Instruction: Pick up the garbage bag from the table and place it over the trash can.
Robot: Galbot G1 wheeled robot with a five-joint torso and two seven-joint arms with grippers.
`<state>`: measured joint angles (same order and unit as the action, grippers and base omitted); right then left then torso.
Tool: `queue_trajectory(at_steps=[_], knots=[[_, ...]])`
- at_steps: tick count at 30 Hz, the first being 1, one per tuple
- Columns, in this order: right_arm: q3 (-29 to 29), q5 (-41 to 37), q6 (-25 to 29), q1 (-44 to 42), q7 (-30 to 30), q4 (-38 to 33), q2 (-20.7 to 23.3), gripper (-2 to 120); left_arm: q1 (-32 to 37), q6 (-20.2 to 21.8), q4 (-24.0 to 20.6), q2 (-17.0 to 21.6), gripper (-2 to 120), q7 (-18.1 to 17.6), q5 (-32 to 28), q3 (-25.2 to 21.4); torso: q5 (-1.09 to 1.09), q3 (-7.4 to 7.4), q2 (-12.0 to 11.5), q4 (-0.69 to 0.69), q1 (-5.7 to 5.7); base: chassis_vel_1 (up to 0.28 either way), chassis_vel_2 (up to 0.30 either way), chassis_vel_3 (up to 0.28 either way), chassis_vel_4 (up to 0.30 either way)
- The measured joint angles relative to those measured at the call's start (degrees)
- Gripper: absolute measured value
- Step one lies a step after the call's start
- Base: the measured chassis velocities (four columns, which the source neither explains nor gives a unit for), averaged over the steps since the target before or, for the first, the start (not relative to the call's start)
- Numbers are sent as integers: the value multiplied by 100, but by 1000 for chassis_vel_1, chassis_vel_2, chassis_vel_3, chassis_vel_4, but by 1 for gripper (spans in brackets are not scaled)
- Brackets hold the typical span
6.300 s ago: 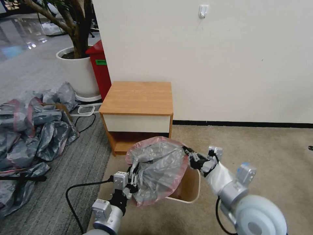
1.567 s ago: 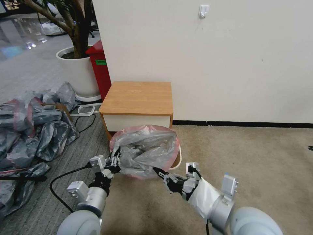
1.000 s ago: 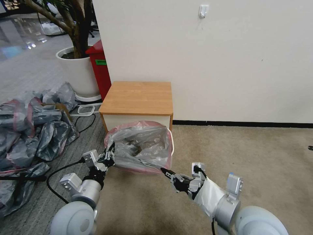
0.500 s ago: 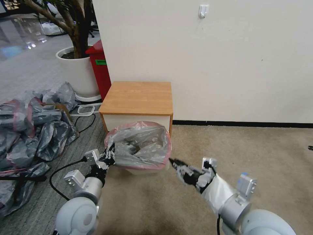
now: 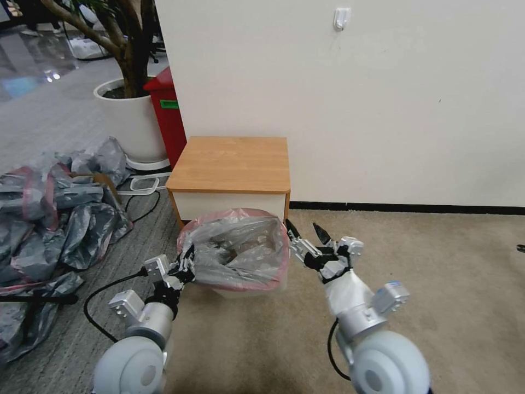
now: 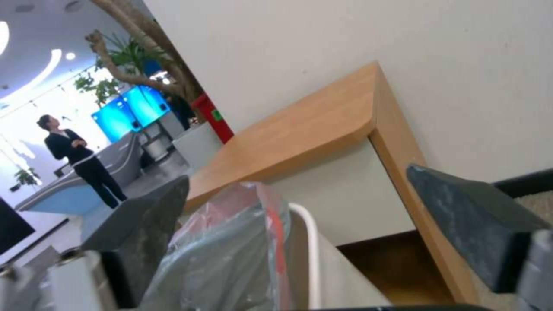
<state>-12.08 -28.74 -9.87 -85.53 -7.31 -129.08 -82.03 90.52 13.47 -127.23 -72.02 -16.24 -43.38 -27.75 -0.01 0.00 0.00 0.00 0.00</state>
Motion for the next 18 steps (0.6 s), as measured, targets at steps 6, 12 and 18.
queue_trajectory(at_steps=[6,12,18], knots=[[58,248,-3,-20,-12,81,-182,99,1,2,6,-56,9,0,130,64,0,0,0,0,0,0,0,0,0],[165,399,-22,-20,-14,129,-220,88,16,2,24,-118,9,8,229,137,0,0,0,0,0,0,0,0,0],[236,427,-23,8,-16,233,-323,67,25,2,27,-137,9,16,244,147,1,0,0,0,0,0,0,0,0]])
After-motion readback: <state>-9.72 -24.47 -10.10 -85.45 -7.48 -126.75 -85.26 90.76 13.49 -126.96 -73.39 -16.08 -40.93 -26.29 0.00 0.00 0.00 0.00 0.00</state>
